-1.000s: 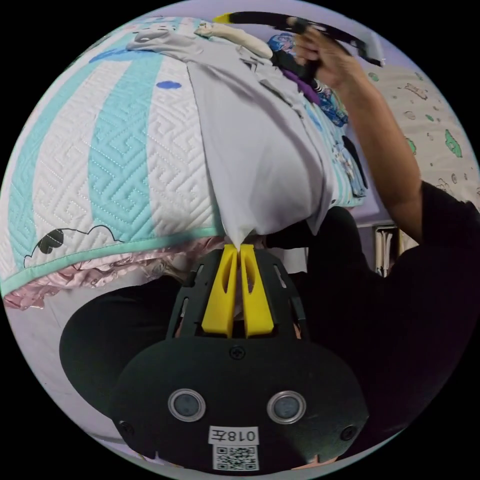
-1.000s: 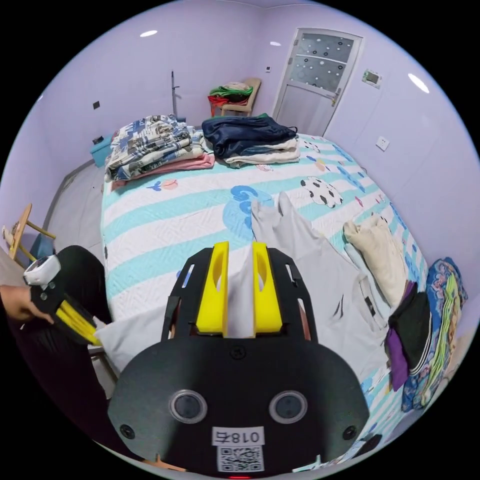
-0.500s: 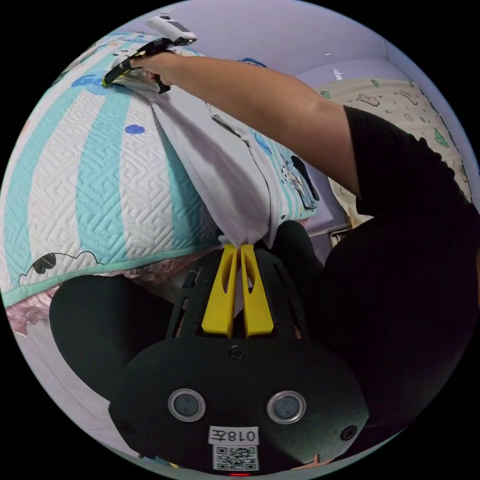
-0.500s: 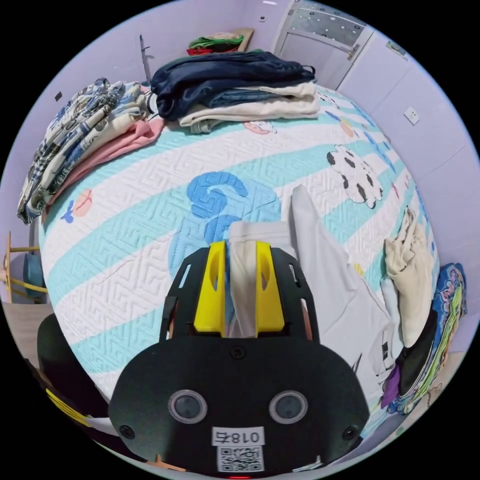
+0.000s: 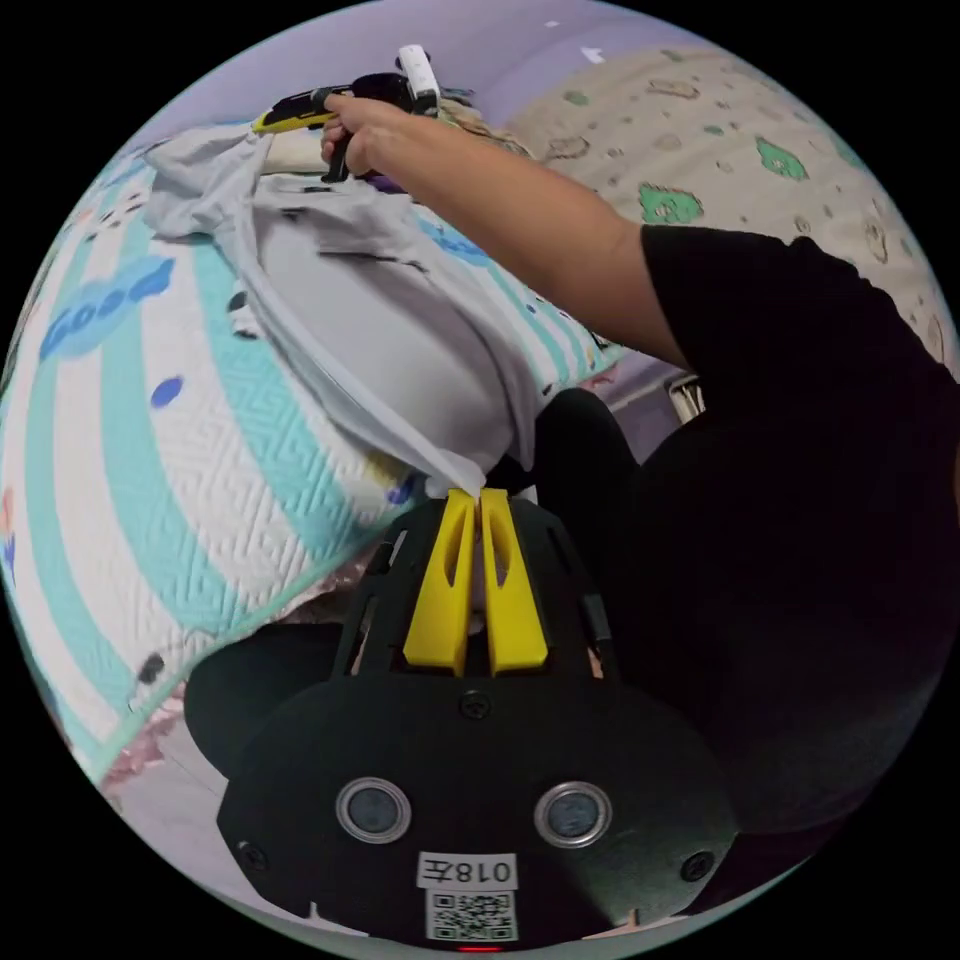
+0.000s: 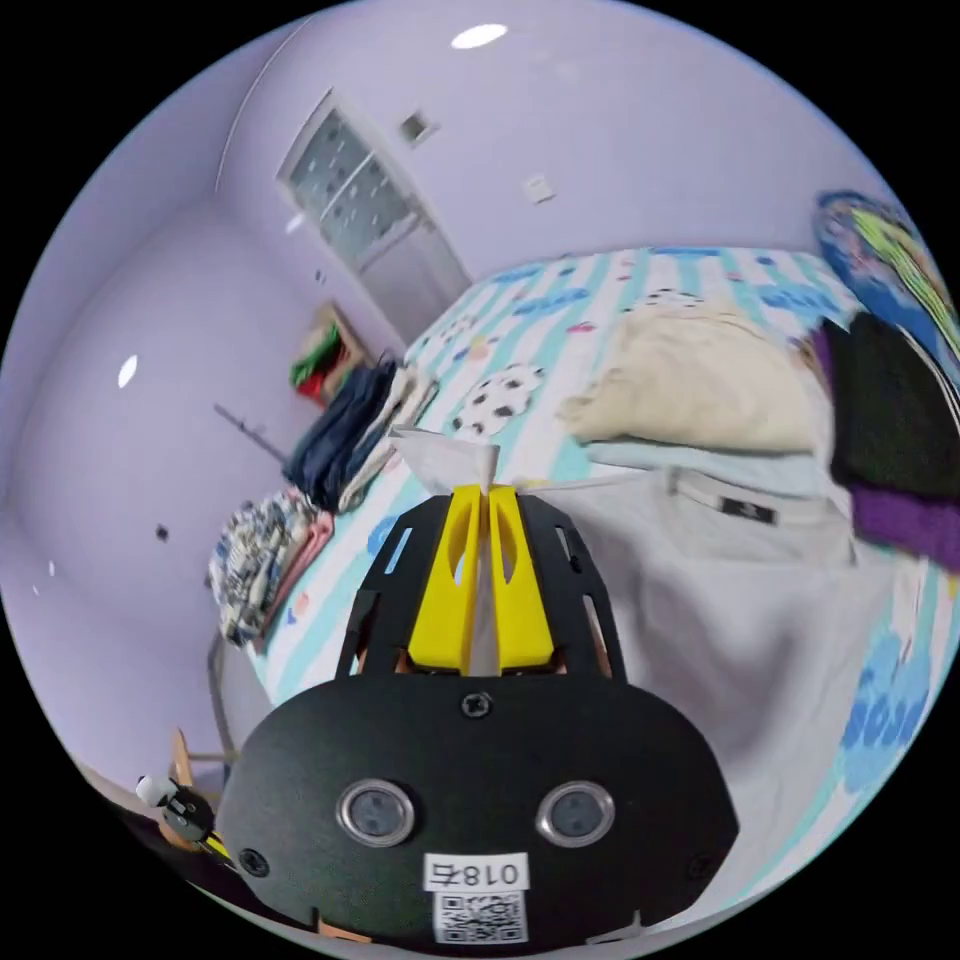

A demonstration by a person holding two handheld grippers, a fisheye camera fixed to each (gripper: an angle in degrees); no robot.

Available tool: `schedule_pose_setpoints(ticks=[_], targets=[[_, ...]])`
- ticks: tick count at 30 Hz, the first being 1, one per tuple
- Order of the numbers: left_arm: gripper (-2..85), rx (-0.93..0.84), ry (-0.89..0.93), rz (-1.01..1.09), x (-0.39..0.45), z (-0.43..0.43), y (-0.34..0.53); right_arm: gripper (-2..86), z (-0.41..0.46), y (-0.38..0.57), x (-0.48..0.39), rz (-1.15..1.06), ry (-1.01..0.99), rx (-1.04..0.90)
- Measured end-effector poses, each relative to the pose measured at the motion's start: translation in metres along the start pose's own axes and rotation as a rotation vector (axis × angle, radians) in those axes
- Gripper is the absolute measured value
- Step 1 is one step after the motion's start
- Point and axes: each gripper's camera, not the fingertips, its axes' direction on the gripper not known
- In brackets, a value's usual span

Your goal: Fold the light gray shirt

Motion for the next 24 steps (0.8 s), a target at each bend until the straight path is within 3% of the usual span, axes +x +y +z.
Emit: schedule_pose_setpoints(ticks=[3, 7, 11, 20, 24], targets=[[-1.0, -0.097, 0.007, 0.074, 0.023, 0.028, -0.043, 0.3, -0.051, 0.04, 0.088, 0.171, 0.034, 0.076], [-1.0, -0.241, -0.034, 0.07, 0.031, 0.086, -0.08, 0.3, -0.062, 0.085, 0.177, 0.372, 0.022, 0.031], [-1.0, -0.302, -0.081, 0.027, 0.044, 0.114, -0.095, 0.3, -0.066, 0.101, 0.204, 0.391, 0.002, 0.022], [-0.9, -0.228, -0.111, -0.012, 0.075, 0.044, -0.09, 0.5, -0.125, 0.121, 0.212, 0.258, 0.059, 0.086], [-0.6, -0.232, -0.08, -0.046, 0.073, 0.057, -0.086, 1.1, -0.124, 0.155, 0.255, 0.348, 0.088, 0.032]])
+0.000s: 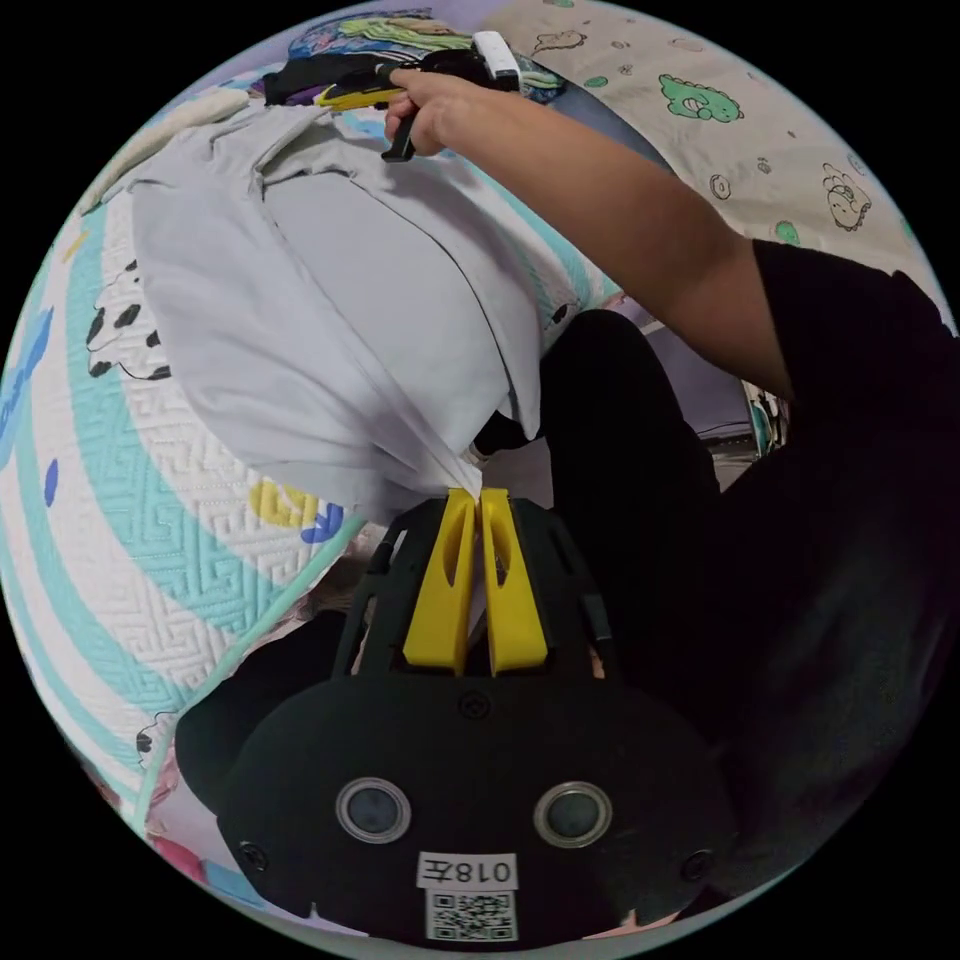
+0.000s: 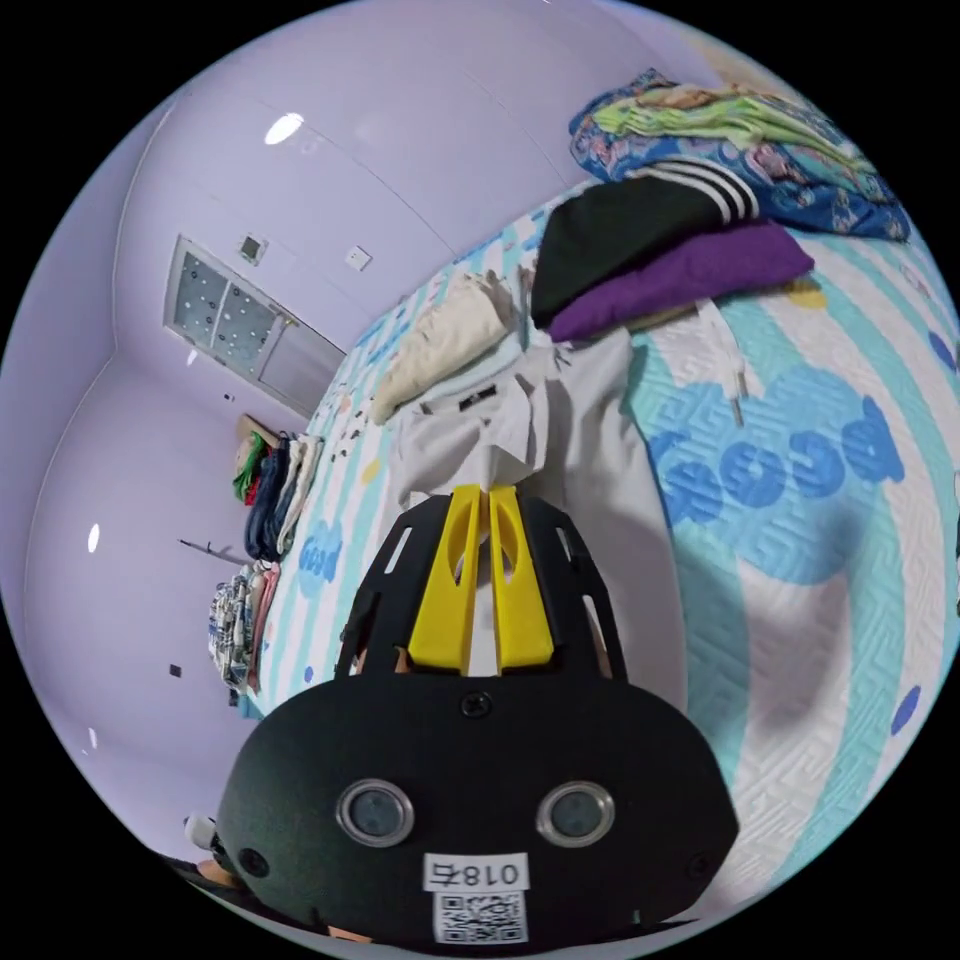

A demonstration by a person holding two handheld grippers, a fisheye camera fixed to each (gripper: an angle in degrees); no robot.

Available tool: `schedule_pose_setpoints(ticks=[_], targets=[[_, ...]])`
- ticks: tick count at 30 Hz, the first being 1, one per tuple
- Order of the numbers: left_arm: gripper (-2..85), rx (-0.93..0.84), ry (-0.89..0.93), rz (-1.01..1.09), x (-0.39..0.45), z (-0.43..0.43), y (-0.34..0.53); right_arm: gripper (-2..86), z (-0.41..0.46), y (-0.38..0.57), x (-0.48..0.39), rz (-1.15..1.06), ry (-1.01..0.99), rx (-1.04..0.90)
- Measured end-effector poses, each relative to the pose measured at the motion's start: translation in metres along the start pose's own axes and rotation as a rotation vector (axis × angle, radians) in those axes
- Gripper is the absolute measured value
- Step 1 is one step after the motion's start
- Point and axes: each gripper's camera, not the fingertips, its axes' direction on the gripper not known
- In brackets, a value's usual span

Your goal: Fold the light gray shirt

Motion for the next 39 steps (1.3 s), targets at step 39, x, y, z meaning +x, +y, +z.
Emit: schedule_pose_setpoints(ticks=[39], targets=[[10.8, 0.127, -0.291, 0.151, 0.079, -0.078, 0.119, 6.7, -0.071, 0.36, 0.037, -0.635, 0.071, -0.644]])
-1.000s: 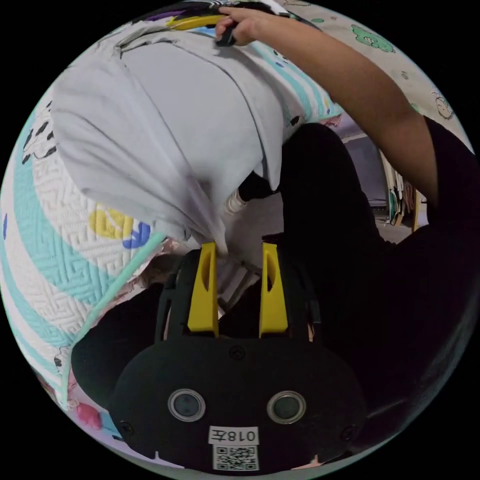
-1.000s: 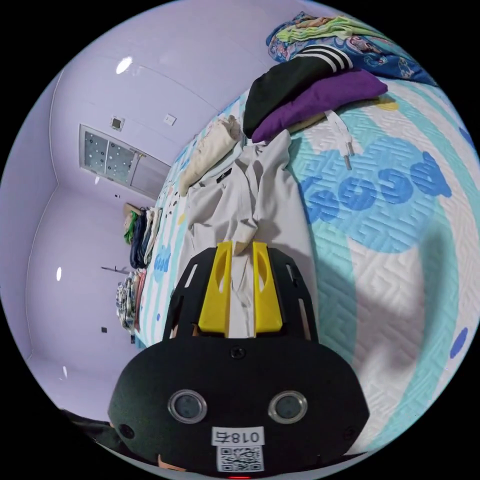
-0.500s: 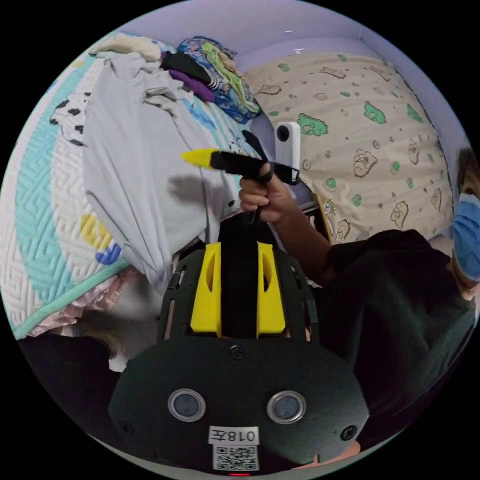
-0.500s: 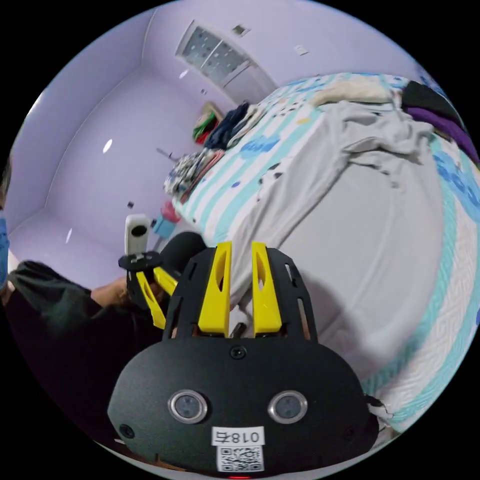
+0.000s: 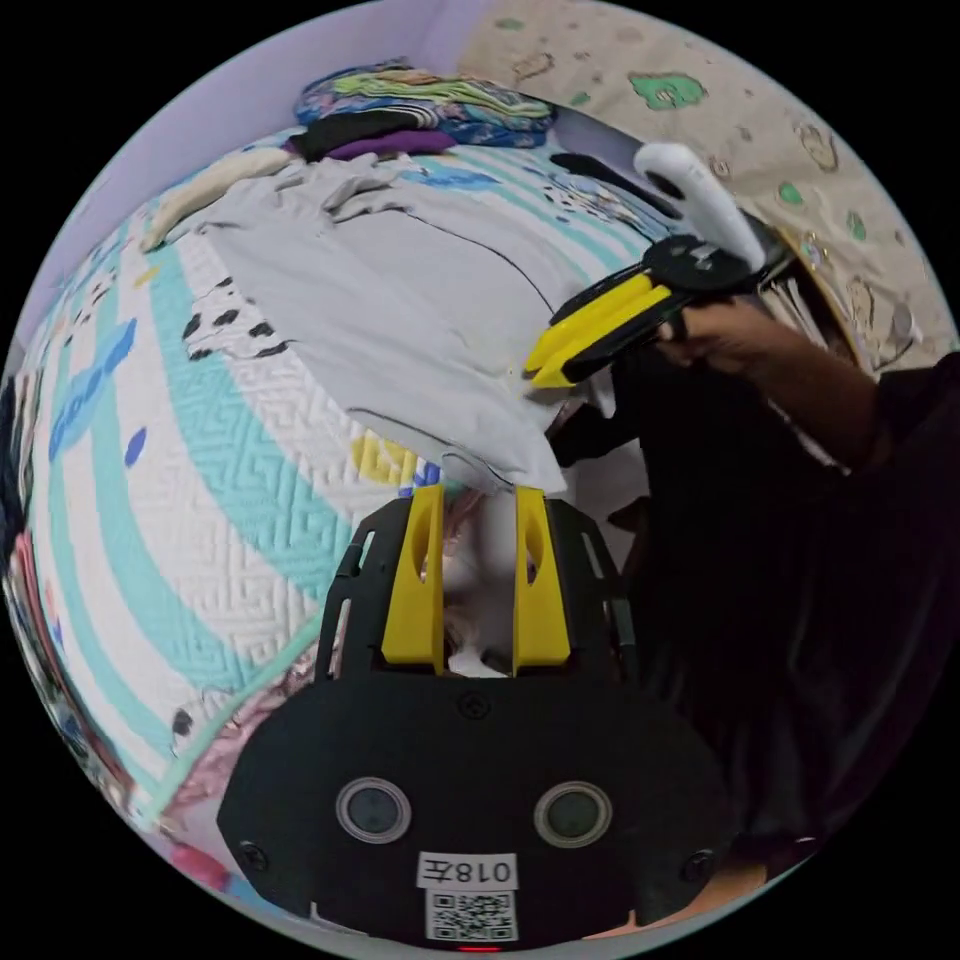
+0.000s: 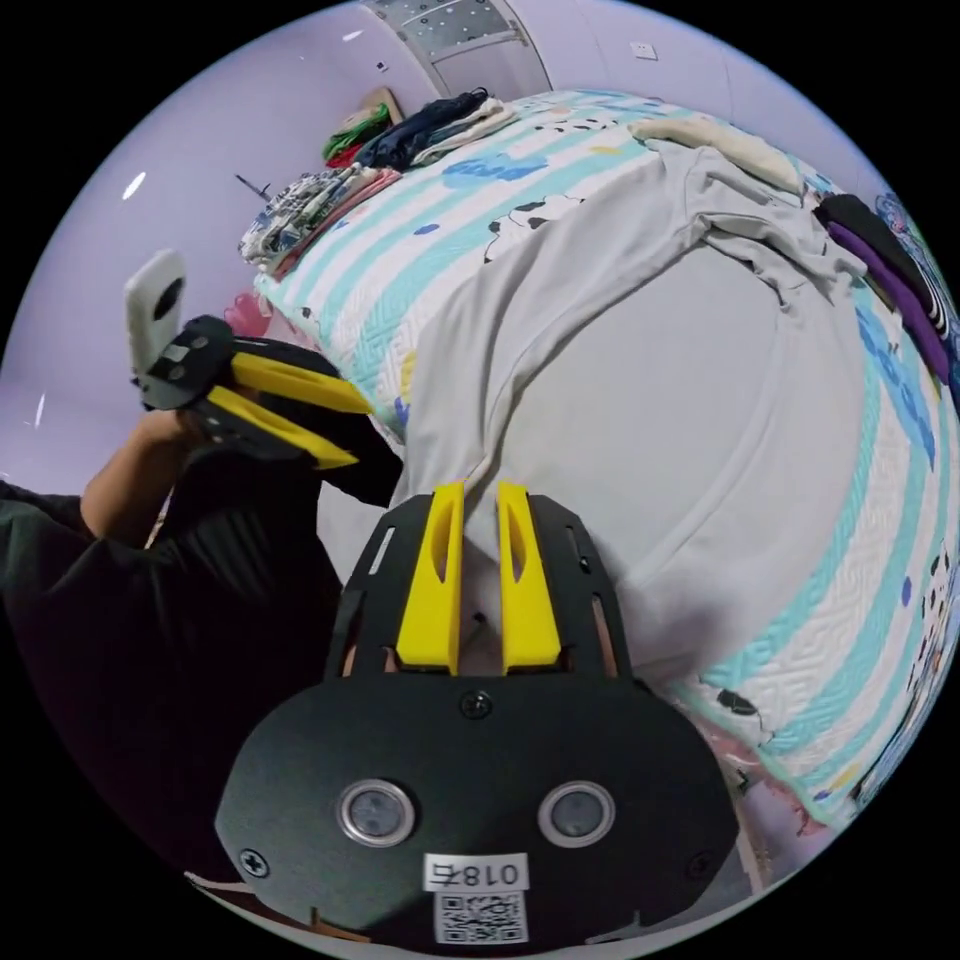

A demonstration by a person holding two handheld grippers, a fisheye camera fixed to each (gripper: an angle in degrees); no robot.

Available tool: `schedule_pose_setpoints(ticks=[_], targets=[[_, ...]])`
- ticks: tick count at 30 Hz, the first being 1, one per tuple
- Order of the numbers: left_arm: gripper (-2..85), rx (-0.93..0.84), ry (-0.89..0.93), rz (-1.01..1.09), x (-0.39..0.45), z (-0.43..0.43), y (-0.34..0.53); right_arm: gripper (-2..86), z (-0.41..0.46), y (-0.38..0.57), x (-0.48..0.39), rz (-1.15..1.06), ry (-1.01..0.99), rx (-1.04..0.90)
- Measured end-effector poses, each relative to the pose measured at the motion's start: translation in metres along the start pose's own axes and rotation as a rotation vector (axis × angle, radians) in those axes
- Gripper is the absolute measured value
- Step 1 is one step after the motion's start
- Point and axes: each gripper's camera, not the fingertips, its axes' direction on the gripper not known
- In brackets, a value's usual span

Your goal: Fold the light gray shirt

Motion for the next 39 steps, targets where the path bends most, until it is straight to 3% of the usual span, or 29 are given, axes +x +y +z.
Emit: schedule_pose_setpoints(ticks=[9, 15, 24, 28, 32, 35, 39], targets=[[9.9, 0.004, -0.002, -0.068, 0.014, 0.019, -0.009, 8.1, 0.05, 0.05, 0.01, 0.187, -0.237, -0.041], [2.2, -0.002, 0.004, -0.092, 0.044, 0.0, 0.002, 6.9, 0.024, 0.078, 0.022, 0.222, -0.181, 0.089], [-0.7, 0.095, 0.067, -0.193, 0.092, -0.049, 0.042, 6.3, -0.007, 0.14, 0.053, 0.341, -0.054, 0.236], [-0.5, 0.028, 0.132, -0.218, 0.11, -0.044, 0.055, 7.4, -0.004, 0.162, 0.067, 0.381, 0.021, 0.168], [3.7, 0.087, 0.001, -0.295, 0.092, -0.052, 0.047, 8.7, 0.01, 0.171, 0.077, 0.383, 0.047, 0.067], [7.5, 0.0, -0.103, -0.226, 0.073, -0.023, 0.019, 9.9, 0.026, 0.169, 0.081, 0.351, 0.036, -0.005], [8.9, -0.08, -0.027, -0.18, 0.057, 0.029, -0.016, 11.2, 0.046, 0.16, 0.083, 0.316, 0.019, -0.064]])
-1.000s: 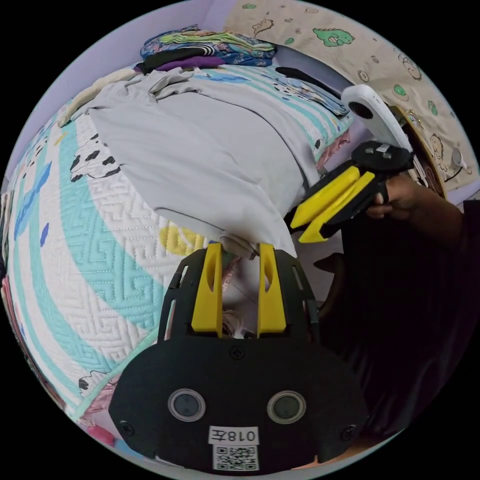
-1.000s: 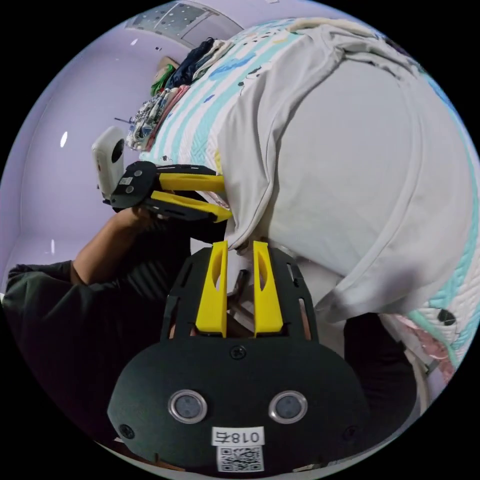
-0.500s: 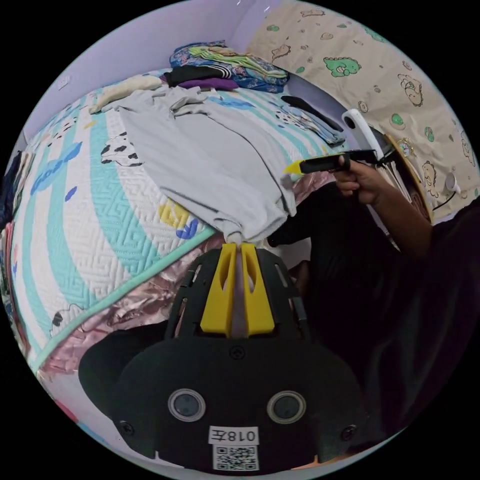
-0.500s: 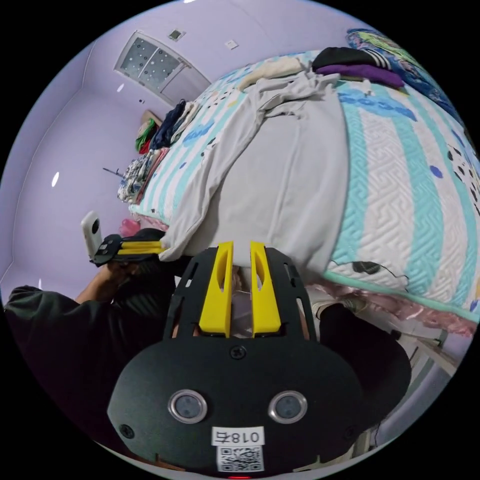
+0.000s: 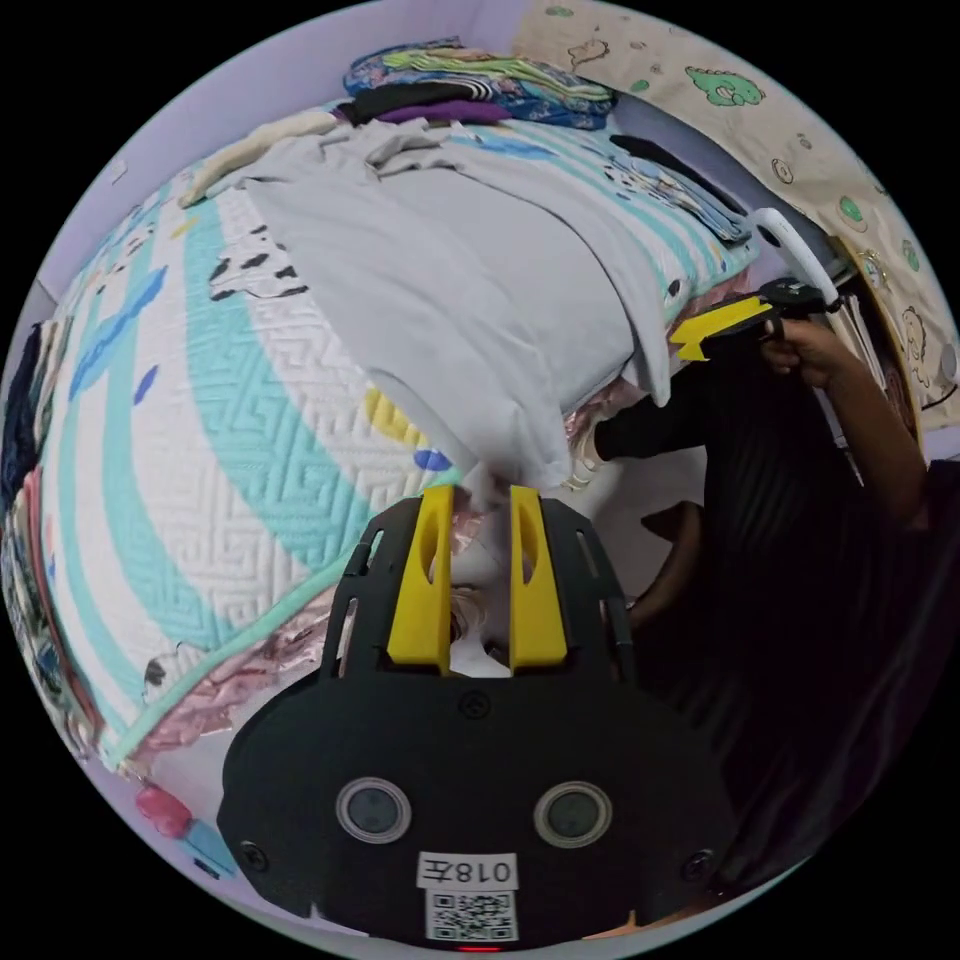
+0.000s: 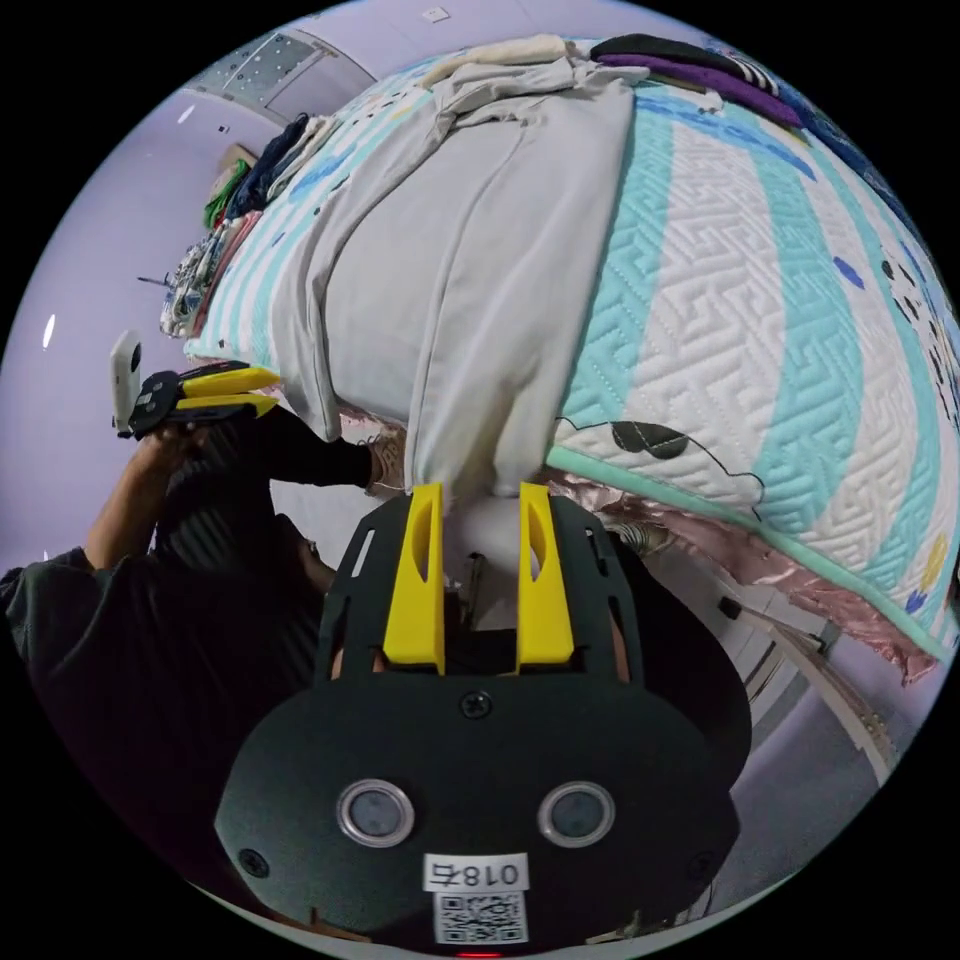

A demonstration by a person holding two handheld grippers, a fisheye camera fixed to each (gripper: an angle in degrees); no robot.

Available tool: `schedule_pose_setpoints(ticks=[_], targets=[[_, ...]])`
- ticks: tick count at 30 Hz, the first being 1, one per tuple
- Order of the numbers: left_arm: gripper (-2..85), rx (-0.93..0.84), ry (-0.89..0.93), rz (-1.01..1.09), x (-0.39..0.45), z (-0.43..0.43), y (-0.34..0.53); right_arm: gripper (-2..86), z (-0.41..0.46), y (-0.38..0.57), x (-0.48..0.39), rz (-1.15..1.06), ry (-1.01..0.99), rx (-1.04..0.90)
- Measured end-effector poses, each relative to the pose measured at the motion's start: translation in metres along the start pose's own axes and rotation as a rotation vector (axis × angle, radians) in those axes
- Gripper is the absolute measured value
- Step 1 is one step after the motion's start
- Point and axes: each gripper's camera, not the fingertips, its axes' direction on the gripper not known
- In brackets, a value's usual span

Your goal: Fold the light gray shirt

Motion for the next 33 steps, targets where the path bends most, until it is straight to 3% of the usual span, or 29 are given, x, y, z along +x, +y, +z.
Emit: schedule_pose_setpoints(ticks=[6, 11, 16, 20, 24, 29, 33], targets=[[1.6, -0.075, 0.034, -0.07, 0.008, 0.03, -0.012, 11.3, 0.016, -0.008, 0.0, 0.002, 0.034, -0.046], [-0.7, -0.03, 0.061, -0.176, 0.024, 0.017, 0.012, 11.0, 0.002, -0.004, -0.017, -0.057, 0.04, 0.005], [-0.6, -0.049, 0.29, -0.253, 0.025, 0.038, 0.035, 11.0, -0.007, -0.014, -0.044, -0.165, 0.083, 0.034], [2.4, 0.087, 0.201, -0.288, 0.004, 0.028, 0.029, 11.1, -0.006, -0.024, -0.056, -0.218, 0.006, 0.03], [8.2, 0.045, 0.05, -0.228, -0.01, 0.044, 0.001, 11.0, -0.013, -0.018, -0.05, -0.204, 0.099, -0.008], [11.7, -0.031, 0.091, -0.219, -0.032, 0.084, -0.028, 11.8, -0.024, 0.001, 0.002, -0.048, 0.166, -0.071], [12.5, -0.098, 0.136, -0.207, -0.042, 0.119, -0.048, 12.8, -0.032, 0.007, 0.046, 0.034, 0.008, -0.004]])
